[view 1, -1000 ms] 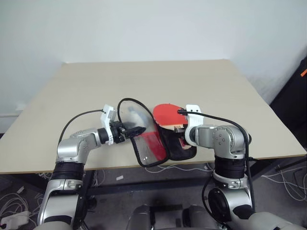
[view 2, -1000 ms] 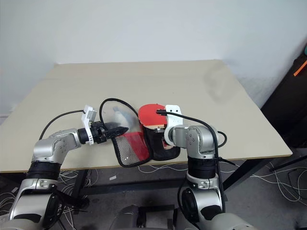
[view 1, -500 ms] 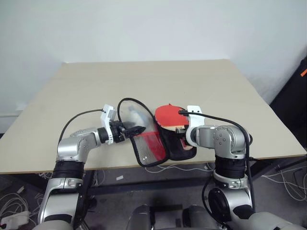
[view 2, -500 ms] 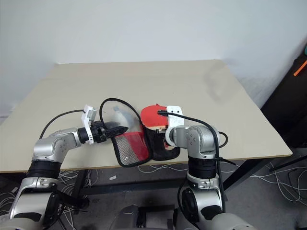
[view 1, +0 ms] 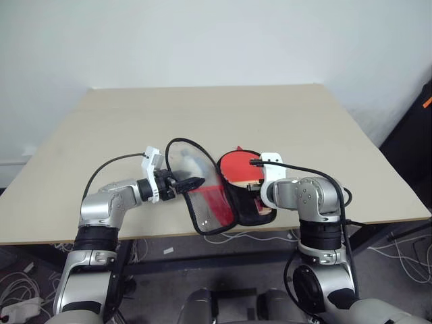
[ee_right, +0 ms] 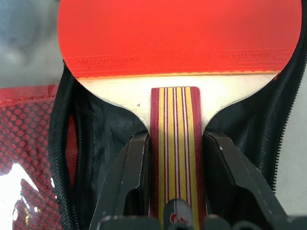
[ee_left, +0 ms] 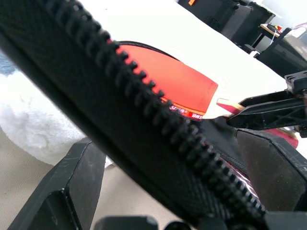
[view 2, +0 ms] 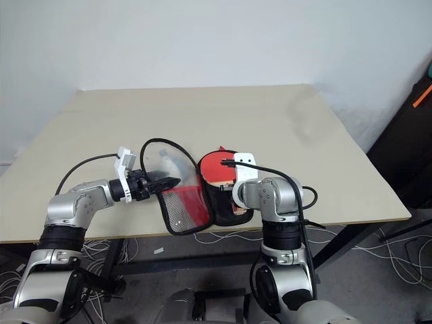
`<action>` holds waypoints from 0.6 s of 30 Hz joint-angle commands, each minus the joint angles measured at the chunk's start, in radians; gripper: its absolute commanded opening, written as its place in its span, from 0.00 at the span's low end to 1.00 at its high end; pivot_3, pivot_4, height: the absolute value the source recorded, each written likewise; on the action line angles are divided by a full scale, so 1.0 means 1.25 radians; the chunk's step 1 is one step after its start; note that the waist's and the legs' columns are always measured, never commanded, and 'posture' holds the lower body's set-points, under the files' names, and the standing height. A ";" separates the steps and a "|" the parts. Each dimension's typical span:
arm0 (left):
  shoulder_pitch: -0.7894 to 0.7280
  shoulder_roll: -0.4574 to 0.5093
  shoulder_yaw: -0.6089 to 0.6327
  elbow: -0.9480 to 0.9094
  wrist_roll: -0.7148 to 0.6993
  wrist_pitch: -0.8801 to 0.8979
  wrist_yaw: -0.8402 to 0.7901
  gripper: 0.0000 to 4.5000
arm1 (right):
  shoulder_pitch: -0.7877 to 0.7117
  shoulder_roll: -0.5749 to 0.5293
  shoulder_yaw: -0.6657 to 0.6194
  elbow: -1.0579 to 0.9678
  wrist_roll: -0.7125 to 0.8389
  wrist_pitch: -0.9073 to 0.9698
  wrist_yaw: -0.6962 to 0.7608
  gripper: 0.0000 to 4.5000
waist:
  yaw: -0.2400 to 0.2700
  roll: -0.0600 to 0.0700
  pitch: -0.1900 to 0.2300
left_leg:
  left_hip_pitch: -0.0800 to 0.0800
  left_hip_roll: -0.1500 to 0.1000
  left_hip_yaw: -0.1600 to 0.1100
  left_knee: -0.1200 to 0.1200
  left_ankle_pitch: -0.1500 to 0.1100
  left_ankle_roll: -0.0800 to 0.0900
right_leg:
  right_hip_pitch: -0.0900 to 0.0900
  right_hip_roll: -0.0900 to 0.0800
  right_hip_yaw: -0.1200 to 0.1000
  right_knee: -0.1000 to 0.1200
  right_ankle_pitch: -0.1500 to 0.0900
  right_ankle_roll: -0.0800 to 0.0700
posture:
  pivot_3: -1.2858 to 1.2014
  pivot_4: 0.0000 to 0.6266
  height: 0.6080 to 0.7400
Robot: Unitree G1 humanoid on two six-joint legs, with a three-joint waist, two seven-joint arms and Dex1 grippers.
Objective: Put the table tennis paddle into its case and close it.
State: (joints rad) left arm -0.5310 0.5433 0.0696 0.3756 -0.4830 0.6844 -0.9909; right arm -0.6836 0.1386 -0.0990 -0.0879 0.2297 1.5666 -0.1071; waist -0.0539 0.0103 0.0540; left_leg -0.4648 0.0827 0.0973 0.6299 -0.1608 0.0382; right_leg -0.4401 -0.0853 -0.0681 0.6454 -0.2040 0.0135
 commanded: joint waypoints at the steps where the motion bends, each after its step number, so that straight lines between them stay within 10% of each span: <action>1: -0.021 0.011 0.015 -0.017 0.000 -0.010 -0.004 1.00 | -0.034 0.076 0.001 -0.007 -0.005 -0.030 -0.007 0.27 | 0.000 0.000 0.000 | 0.000 0.000 0.000 0.000 0.000 0.000 | 0.000 0.000 0.000 0.000 0.000 0.000 | 0.52 0.00 0.87; 6: -0.017 0.012 0.017 -0.023 -0.002 -0.008 -0.002 1.00 | -0.035 0.075 0.004 -0.002 -0.004 -0.042 -0.005 0.27 | 0.000 0.000 0.000 | 0.000 0.000 0.000 0.000 0.000 0.000 | 0.000 0.000 0.000 0.000 0.000 0.000 | 0.52 0.00 0.87; 11: -0.013 0.014 0.020 -0.030 -0.004 -0.005 0.001 1.00 | -0.037 0.072 0.007 0.002 -0.001 -0.051 -0.003 0.63 | 0.000 0.000 0.000 | 0.000 0.000 0.000 0.000 0.000 0.000 | 0.000 0.000 0.000 0.000 0.000 0.000 | 0.52 0.00 0.87; 18: -0.007 0.018 0.024 -0.036 -0.008 -0.003 0.004 1.00 | -0.041 0.068 0.003 -0.004 0.010 -0.060 0.008 0.63 | 0.000 0.000 0.000 | 0.000 0.000 0.000 0.000 0.000 0.000 | 0.000 0.000 0.000 0.000 0.000 0.000 | 0.52 0.00 0.87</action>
State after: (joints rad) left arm -0.5289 0.5515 0.0745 0.3714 -0.4841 0.6866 -0.9843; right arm -0.6836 0.1383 -0.0927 -0.0665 0.2302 1.5114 -0.1062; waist -0.0538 0.0103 0.0539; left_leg -0.4648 0.0827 0.0973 0.6302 -0.1606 0.0383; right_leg -0.4400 -0.0853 -0.0680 0.6457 -0.2038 0.0136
